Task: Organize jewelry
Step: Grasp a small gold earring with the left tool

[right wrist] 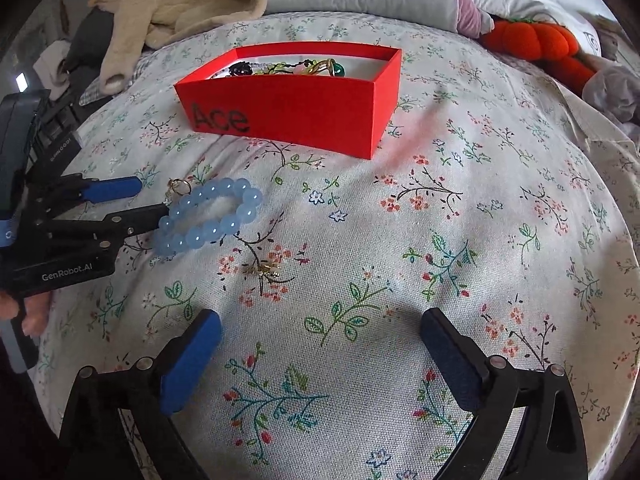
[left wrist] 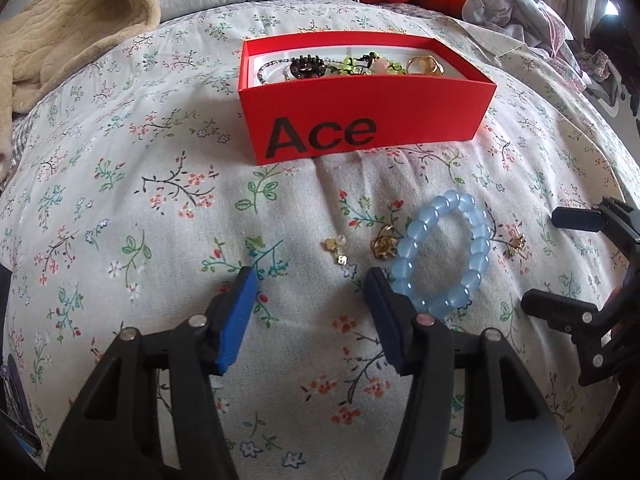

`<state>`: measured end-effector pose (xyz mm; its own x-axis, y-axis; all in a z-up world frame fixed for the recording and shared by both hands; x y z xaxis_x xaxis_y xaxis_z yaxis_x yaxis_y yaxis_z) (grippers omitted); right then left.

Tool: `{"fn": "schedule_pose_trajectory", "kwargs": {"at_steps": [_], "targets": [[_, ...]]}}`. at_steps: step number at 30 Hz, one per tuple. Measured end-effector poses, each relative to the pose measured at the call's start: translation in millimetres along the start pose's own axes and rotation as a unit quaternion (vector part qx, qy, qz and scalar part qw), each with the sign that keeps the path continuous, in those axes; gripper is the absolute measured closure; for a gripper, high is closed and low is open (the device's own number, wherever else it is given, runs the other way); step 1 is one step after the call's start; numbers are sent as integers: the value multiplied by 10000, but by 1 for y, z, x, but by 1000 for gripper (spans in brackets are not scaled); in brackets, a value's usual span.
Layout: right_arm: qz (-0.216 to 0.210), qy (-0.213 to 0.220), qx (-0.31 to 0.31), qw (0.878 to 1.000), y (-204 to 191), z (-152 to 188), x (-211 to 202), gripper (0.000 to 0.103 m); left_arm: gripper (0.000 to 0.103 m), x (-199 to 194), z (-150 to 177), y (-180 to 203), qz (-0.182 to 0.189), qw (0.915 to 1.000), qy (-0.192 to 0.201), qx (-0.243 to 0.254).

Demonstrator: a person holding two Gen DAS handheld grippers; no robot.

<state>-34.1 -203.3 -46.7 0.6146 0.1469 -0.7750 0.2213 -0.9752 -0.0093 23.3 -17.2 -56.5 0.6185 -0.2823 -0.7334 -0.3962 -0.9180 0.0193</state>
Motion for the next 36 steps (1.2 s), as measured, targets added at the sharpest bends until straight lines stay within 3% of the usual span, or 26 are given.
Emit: {"fn": "schedule_pose_trajectory", "kwargs": {"at_steps": [5, 7, 17, 22, 36], "targets": [[-12, -7, -6, 10000, 2, 0, 1, 2, 61, 3, -4, 4, 129, 9999, 24, -31], [-7, -4, -10, 10000, 2, 0, 1, 2, 71, 4, -5, 7, 237, 9997, 17, -29], [13, -19, 8, 10000, 1, -2, 2, 1, 82, 9, -10, 6, 321, 9992, 1, -222], [19, -25, 9, 10000, 0, -2, 2, 1, 93, 9, -11, 5, 265, 9994, -27, -234], [-82, -54, 48, 9999, -1, -8, 5, 4, 94, -6, -13, 1, 240, 9992, -120, -281]]}}
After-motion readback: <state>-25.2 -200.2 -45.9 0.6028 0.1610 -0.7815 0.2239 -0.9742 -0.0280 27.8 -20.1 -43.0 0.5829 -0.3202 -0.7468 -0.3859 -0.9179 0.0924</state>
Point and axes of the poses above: each gripper's, at about its wrist camera, not at the fingertips, and x roughly the way its jaws point, y to its right, z to its underside, the point moved 2 cm from there along x, roughly the way its jaws point, and after that the axes turned 8 degrees about y, right-handed, at the moved point
